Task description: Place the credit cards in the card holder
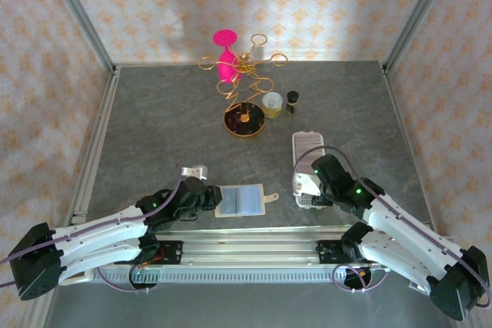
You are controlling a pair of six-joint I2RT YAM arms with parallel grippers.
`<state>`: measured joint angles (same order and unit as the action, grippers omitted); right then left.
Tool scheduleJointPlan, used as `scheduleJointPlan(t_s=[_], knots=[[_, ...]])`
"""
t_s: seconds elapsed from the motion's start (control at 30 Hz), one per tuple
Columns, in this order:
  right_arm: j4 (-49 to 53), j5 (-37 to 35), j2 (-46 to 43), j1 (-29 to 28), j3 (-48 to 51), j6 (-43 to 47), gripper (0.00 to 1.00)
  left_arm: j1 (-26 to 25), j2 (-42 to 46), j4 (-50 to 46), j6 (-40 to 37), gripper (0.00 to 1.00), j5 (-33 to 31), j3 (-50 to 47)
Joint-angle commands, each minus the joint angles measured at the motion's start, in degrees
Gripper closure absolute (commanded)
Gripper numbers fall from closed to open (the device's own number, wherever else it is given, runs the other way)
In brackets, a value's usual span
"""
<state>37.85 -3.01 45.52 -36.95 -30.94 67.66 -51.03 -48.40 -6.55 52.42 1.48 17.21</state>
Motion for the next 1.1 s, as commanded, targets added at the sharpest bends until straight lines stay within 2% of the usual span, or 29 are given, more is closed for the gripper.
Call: scheduleJointPlan(t_s=[0.0, 0.43, 0.6, 1.07], knots=[[-4.07, 0.15, 1.09, 0.47, 1.51, 5.82, 0.17, -0.21, 0.31, 1.63, -1.01, 0.77, 0.55, -0.94], [-10.86, 2.5, 8.42, 0.65, 3.56, 7.49, 0.19, -0.16, 0.89, 1.01, -1.01, 0.77, 0.46, -1.21], [-9.74, 2.18, 9.58, 0.65, 3.37, 8.1, 0.31, -0.19, 0.85, 1.69, -0.73, 0.77, 0.7, -1.65], [-6.2, 1.6, 4.86, 0.65, 3.94, 7.92, 0.65, -0.21, -1.21, 3.54, -0.92, 0.78, 1.25, -1.84]])
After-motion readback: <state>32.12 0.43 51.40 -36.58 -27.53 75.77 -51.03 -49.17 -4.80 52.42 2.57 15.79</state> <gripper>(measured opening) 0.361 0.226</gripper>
